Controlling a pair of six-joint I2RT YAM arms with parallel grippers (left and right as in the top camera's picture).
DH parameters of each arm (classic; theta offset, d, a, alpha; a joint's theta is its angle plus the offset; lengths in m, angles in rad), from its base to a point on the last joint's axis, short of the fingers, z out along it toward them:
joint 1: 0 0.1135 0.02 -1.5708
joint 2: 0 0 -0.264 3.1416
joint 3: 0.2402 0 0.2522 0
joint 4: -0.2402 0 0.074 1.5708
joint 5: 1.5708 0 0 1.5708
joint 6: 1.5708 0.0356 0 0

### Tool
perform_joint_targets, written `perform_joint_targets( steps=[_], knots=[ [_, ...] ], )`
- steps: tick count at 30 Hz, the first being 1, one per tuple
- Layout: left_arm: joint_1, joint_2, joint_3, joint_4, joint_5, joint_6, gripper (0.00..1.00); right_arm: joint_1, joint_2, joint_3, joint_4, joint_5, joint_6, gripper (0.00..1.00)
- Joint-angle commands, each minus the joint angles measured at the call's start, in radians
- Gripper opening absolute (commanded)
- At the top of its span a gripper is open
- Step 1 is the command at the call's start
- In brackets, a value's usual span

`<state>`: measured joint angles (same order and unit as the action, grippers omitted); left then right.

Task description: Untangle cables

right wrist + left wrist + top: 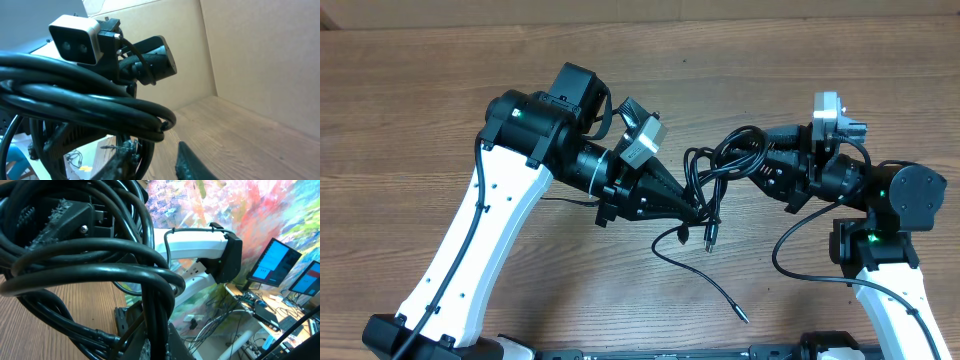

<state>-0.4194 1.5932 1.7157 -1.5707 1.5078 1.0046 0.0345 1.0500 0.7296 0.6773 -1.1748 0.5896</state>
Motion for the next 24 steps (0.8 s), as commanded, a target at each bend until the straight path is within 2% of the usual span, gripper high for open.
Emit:
perform_joint_targets(
  steps=[1, 4, 8, 10, 12, 14, 19, 22, 24],
  knots=[
    [-0.008, -0.027, 0.027, 0.009, 0.053, 0.027, 0.04, 0.008, -0.004, 0.019, 0.003, -0.007, 0.017, 0.35],
    [-0.009, -0.027, 0.027, 0.009, 0.053, 0.027, 0.04, 0.023, -0.004, 0.019, 0.009, -0.006, 0.017, 0.42],
    [-0.023, -0.027, 0.027, 0.014, 0.053, 0.028, 0.04, 0.051, -0.004, 0.019, 0.032, -0.005, 0.016, 0.44],
    [-0.032, -0.027, 0.027, 0.016, 0.05, 0.028, 0.04, 0.057, -0.004, 0.019, 0.037, -0.005, 0.016, 0.42],
    [-0.039, -0.027, 0.027, 0.016, 0.043, 0.027, 0.04, 0.057, -0.004, 0.019, 0.036, -0.005, 0.016, 0.33],
    [-0.04, -0.027, 0.027, 0.015, 0.03, 0.027, 0.04, 0.057, -0.004, 0.019, 0.036, -0.005, 0.016, 0.28],
    [-0.039, -0.027, 0.027, 0.011, 0.026, 0.027, 0.04, 0.057, -0.004, 0.019, 0.036, -0.006, 0.017, 0.28],
    [-0.039, -0.027, 0.027, 0.011, 0.026, 0.027, 0.04, 0.057, -0.004, 0.019, 0.036, -0.006, 0.017, 0.39],
    [-0.039, -0.027, 0.027, 0.011, 0.008, 0.027, 0.04, 0.055, -0.004, 0.019, 0.037, -0.005, 0.016, 0.55]
  ],
)
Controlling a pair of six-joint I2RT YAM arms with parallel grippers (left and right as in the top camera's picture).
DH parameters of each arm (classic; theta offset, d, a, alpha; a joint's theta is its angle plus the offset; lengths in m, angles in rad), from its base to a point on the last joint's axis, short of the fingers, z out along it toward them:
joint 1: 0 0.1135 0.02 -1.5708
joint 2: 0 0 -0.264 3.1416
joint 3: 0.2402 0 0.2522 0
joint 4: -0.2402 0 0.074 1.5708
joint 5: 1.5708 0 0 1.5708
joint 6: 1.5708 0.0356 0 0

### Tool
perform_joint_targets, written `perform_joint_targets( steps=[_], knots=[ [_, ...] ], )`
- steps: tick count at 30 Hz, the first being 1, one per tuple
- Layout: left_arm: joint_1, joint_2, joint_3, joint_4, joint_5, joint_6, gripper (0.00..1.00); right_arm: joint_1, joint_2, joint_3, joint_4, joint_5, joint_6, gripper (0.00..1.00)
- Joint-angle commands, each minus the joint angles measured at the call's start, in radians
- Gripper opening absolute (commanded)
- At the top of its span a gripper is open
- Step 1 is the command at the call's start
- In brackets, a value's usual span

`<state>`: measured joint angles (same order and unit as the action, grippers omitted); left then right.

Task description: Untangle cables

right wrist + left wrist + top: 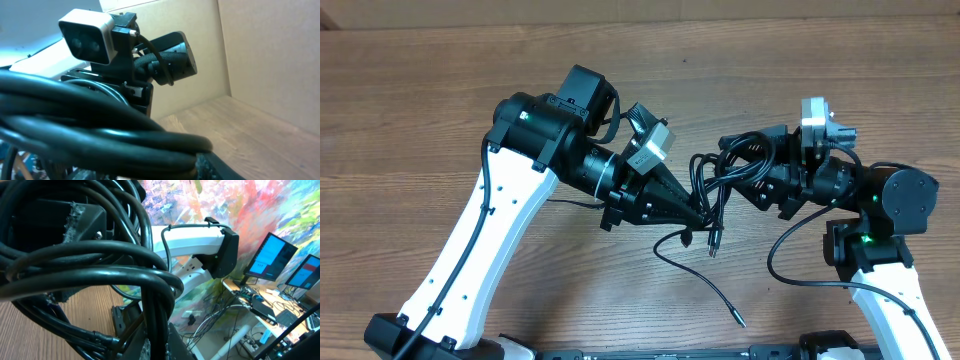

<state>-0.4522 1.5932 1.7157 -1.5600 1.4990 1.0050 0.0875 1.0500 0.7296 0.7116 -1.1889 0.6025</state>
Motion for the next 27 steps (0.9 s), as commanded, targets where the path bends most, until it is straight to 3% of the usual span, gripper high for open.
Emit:
perform_joint_targets(
  steps=[1, 7, 9, 11, 27],
  knots=[
    [-0.006, -0.027, 0.027, 0.0, 0.009, 0.026, 0.04, 0.002, -0.004, 0.019, 0.002, 0.009, 0.003, 0.59],
    [-0.005, -0.027, 0.027, 0.0, 0.011, 0.026, 0.04, -0.004, -0.004, 0.019, 0.003, 0.013, -0.008, 0.58],
    [-0.005, -0.027, 0.027, 0.0, 0.014, 0.027, 0.04, -0.019, -0.004, 0.019, 0.002, 0.016, -0.008, 0.52],
    [-0.005, -0.027, 0.027, 0.001, 0.017, 0.027, 0.04, -0.041, -0.004, 0.019, 0.002, 0.016, -0.008, 0.35],
    [-0.005, -0.027, 0.027, 0.032, 0.021, 0.027, 0.04, -0.05, -0.004, 0.019, -0.01, -0.037, -0.007, 0.04]
  ],
)
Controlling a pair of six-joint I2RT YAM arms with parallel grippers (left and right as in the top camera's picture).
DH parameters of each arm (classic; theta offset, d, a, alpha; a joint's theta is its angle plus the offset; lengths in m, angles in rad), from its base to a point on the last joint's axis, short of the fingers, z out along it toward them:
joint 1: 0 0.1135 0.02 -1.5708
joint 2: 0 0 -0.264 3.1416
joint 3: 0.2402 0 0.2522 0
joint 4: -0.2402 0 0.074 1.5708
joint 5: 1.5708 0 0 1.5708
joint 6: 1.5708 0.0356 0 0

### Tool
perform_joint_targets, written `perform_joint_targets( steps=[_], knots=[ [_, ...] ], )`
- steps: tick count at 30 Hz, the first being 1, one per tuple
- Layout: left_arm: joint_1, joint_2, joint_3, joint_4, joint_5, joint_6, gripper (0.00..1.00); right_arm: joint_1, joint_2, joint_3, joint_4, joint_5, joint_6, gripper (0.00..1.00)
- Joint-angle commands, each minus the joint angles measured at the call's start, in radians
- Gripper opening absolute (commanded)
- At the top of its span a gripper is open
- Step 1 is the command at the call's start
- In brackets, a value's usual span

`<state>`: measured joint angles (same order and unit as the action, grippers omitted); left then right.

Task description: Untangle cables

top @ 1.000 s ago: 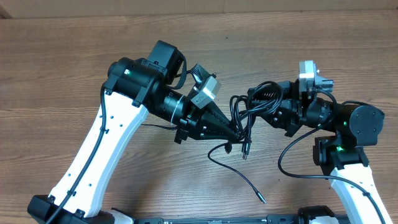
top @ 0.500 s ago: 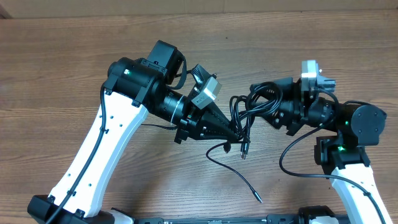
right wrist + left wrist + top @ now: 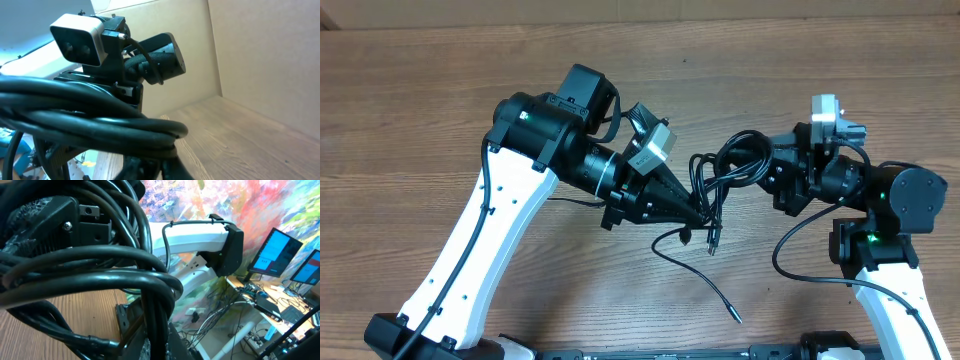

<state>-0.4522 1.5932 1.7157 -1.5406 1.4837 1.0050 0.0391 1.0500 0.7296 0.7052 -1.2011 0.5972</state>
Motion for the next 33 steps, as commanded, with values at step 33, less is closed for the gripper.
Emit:
perform_joint_targets(
  steps=[33],
  knots=[
    [-0.006, -0.027, 0.027, 0.001, 0.076, -0.089, 0.04, -0.177, 0.097, 0.019, -0.461, 0.32, -0.002, 0.1]
  ],
)
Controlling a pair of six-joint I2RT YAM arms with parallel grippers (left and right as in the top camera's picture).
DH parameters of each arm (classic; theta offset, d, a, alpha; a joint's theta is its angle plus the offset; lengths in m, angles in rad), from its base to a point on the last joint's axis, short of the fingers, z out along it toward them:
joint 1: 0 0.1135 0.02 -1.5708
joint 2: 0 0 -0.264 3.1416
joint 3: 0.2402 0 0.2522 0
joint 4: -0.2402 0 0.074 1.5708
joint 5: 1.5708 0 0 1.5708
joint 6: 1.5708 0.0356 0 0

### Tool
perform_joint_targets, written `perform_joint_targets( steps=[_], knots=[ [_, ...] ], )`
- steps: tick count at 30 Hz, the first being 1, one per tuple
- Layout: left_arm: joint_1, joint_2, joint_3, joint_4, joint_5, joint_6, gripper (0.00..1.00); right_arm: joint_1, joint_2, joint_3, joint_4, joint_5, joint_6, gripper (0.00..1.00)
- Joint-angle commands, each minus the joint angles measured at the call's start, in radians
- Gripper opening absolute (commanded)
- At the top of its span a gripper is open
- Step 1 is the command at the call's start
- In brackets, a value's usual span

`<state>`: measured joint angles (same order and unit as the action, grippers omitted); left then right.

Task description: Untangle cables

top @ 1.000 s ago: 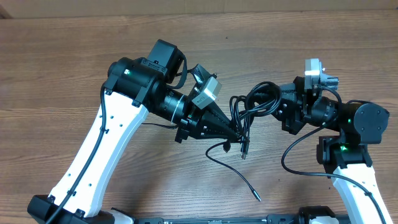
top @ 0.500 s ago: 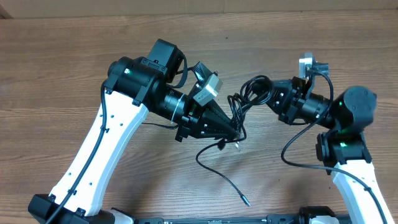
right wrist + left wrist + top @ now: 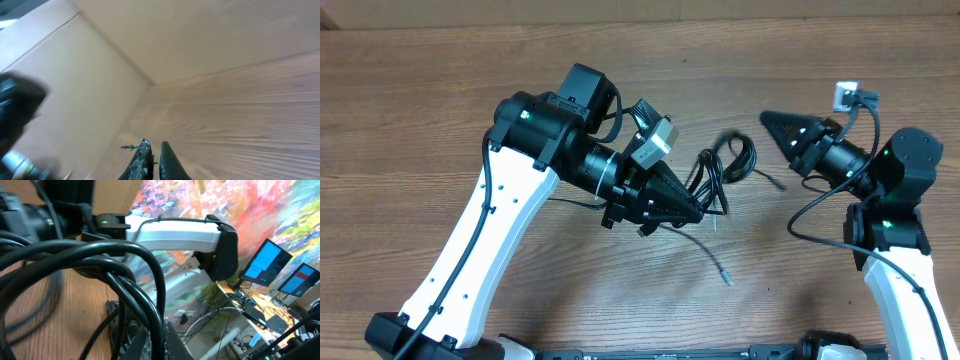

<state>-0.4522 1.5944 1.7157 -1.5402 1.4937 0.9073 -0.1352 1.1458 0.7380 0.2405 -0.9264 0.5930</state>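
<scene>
A bundle of black cables [image 3: 724, 166] hangs in loops over the wooden table. My left gripper [image 3: 703, 212] is shut on it from the left. In the left wrist view the thick black cables [image 3: 125, 275] run down between the fingers [image 3: 146, 344], which pinch one strand. A thin cable with a plug end [image 3: 724, 277] trails from the bundle onto the table. My right gripper [image 3: 765, 118] is to the right of the bundle and apart from it. In its own blurred view the right gripper [image 3: 154, 146] is shut with nothing in it.
The wooden table [image 3: 440, 90] runs to a cardboard wall at the back. The right arm's own black cable [image 3: 810, 215] loops beside its base. The white right arm [image 3: 170, 230] shows in the left wrist view.
My right gripper has let go of the cable bundle and now sits up and to the right, apart from it. The bundle hangs from the left gripper alone, and its thin end has shifted.
At each earlier moment both grippers held the tangled bundle between them, the right one first further right, then nearer the left, then back right. Now only the left gripper holds it and the right gripper is shut on nothing.
</scene>
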Motion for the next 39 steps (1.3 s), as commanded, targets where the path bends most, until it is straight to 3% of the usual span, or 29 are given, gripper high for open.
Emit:
perform_joint_targets(
  steps=[1, 3, 6, 12, 23, 29, 39],
  knots=[
    [-0.006, -0.029, 0.027, 0.0, 0.065, 0.008, 0.04, -0.003, 0.001, 0.01, 0.003, 0.033, 0.002, 0.17],
    [-0.006, -0.029, 0.027, 0.0, 0.047, 0.008, 0.04, -0.003, 0.001, 0.01, 0.004, 0.001, 0.002, 0.45],
    [-0.006, -0.029, 0.027, 0.0, 0.024, 0.002, 0.04, -0.003, 0.001, 0.01, 0.004, -0.046, 0.002, 0.52],
    [-0.006, -0.029, 0.027, 0.0, -0.078, -0.013, 0.04, -0.003, 0.001, 0.01, 0.02, -0.149, 0.008, 0.55],
    [-0.006, -0.029, 0.027, 0.005, -0.467, -0.223, 0.04, -0.003, 0.0, 0.01, 0.145, -0.262, 0.242, 0.54],
    [-0.006, -0.029, 0.027, 0.035, -0.699, -0.337, 0.04, -0.002, 0.0, 0.01, 0.166, -0.323, 0.28, 0.54],
    [-0.006, -0.029, 0.027, 0.148, -0.759, -0.34, 0.04, 0.075, 0.0, 0.01, 0.066, -0.366, 0.297, 0.54]
  ],
)
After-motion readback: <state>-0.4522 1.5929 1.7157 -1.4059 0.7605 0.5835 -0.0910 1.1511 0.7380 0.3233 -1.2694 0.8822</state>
